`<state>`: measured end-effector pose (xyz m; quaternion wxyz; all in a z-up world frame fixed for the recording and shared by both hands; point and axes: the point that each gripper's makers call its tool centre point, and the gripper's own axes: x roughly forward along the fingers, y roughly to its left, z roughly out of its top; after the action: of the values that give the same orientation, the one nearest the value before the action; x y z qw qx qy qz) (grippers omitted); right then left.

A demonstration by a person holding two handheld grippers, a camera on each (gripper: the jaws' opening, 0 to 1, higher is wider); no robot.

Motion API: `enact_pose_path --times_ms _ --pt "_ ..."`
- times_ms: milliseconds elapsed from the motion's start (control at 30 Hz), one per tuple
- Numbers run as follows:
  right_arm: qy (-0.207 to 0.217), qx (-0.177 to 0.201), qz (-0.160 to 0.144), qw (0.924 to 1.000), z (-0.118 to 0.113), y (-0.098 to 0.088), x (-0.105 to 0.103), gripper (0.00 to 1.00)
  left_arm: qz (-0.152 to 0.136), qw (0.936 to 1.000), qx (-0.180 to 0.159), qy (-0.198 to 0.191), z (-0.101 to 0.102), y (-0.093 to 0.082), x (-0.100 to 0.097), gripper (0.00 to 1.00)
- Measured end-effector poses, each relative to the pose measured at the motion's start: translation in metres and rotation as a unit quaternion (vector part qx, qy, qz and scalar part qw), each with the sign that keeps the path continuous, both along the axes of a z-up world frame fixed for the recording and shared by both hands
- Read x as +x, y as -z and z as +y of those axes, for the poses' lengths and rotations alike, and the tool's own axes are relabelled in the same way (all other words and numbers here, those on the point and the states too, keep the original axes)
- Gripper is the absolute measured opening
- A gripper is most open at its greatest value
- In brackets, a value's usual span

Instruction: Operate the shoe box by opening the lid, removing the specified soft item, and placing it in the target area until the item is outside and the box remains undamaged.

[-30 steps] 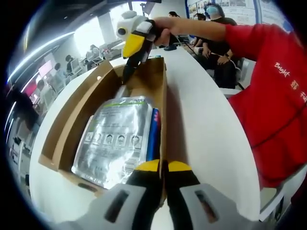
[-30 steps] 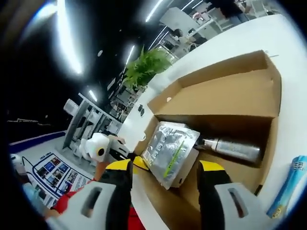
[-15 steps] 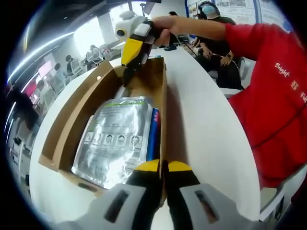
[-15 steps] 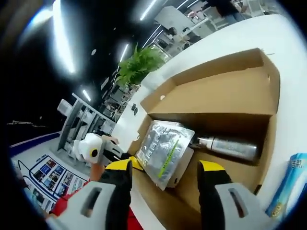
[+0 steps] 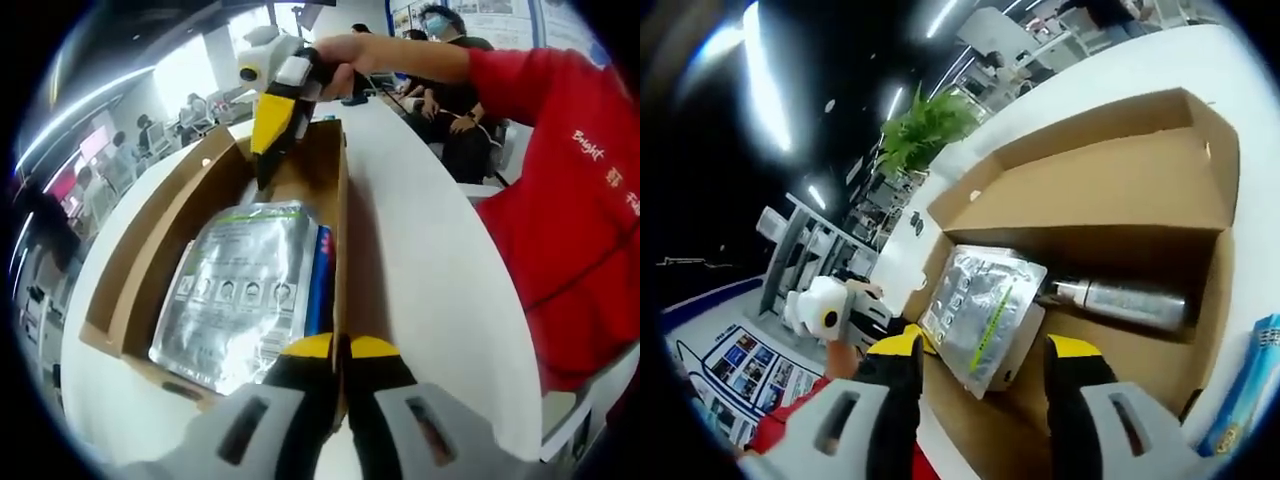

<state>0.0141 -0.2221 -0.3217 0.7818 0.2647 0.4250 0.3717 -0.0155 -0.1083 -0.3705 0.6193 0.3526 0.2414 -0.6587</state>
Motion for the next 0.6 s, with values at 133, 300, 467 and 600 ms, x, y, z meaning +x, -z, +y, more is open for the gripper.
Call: enact_pose_path --times_ms 133,300,467,600 --pt "-0.010 0.009 0.008 0.9999 0.009 0.003 -0.002 0.49 0.000 1.0000 0.000 0.000 0.000 0.000 0.000 0.02" --pt "-0.026 0.029 0.022 0.9990 0.020 0.006 -0.001 0.44 0.000 1.0000 -0.001 0.000 0.000 0.000 0.000 0.02" --pt "-0.024 0.025 0.011 0.9993 0.022 0.012 0.007 0.45 0.000 1.0000 0.000 0.000 0.000 0.000 0.000 0.02" --pt "-0.021 0.038 0.008 0.9990 0.026 0.006 0.002 0.45 -0.001 1.0000 -0.002 -0.001 0.000 0.000 0.000 0.02"
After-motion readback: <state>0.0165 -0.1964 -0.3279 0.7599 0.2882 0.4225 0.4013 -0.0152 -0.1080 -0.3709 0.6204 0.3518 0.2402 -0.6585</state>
